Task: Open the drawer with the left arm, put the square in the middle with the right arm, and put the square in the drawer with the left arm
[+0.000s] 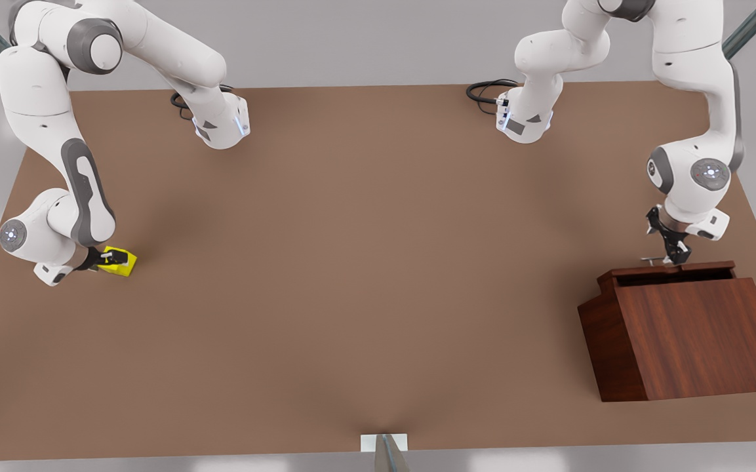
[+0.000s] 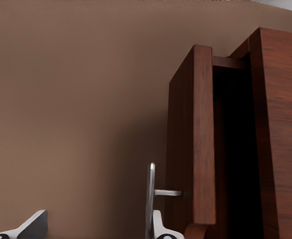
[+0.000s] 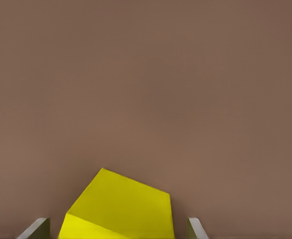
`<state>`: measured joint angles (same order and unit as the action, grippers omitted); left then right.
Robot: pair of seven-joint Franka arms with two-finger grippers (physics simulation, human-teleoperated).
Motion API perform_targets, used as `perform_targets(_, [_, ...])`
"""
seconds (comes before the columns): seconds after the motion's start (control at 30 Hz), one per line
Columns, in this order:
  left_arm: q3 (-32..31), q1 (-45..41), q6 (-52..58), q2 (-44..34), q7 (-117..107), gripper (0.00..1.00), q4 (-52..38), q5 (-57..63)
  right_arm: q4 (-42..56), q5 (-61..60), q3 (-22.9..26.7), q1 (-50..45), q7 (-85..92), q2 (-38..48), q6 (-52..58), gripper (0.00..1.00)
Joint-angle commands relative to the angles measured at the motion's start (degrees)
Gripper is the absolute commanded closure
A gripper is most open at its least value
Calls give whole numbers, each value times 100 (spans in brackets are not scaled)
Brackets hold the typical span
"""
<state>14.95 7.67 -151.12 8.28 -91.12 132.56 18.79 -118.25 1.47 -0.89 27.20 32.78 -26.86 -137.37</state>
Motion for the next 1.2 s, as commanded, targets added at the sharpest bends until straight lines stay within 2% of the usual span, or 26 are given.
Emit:
perform_targets(0.0, [8,-2,224,-19,-29,0,-2,81,-13,-7,1,5,413,5,44,0])
perform_targets(0.67, [-36,-11,1006,-256,-29,0,-2,90,-75,2,18,-31,-1037,-13,-35,0])
perform_targets(1.03, [-62,-20,1331,-362,-20,1,-2,81,-93,2,18,-66,-2698,23,-26,0])
perform_targets(1.1, [-71,-20,1410,-388,-20,1,-2,81,-84,2,18,-66,-2707,14,-88,7])
perform_targets(1.17, [-71,-20,1454,-388,-20,1,-2,90,-180,11,18,-75,-2698,31,-492,7])
